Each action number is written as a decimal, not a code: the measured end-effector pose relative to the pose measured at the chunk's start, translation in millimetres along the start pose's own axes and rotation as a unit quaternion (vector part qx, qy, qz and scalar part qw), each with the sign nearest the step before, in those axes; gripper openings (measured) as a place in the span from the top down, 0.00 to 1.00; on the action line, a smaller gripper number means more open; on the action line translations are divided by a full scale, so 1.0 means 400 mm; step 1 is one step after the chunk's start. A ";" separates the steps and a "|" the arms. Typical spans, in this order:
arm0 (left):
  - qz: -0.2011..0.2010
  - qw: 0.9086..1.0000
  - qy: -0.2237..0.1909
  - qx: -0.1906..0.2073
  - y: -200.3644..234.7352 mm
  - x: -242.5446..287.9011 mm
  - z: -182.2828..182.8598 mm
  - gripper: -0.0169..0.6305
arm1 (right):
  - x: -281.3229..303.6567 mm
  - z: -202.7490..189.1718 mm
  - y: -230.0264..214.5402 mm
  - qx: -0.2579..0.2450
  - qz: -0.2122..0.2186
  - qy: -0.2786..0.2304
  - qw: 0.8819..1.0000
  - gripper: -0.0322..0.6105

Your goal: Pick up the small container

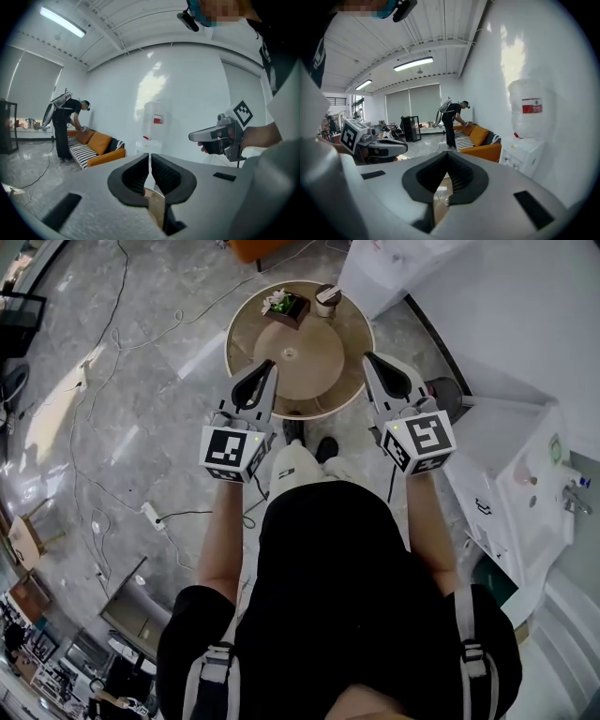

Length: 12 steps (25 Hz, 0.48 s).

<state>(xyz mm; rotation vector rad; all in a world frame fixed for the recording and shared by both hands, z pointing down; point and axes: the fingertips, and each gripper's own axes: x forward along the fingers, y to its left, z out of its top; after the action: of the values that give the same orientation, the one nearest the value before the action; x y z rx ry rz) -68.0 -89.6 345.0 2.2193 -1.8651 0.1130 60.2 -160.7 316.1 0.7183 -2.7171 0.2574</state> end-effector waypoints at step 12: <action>-0.032 0.999 0.007 -0.016 0.186 0.129 -0.176 0.94 | 0.235 -0.084 -0.013 0.026 -0.027 0.045 0.998 0.95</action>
<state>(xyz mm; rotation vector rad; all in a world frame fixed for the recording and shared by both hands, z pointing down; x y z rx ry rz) -124.9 -134.7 434.0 2.2485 -1.7737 0.0861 -5.7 -199.0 380.6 0.7752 -2.6093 0.3398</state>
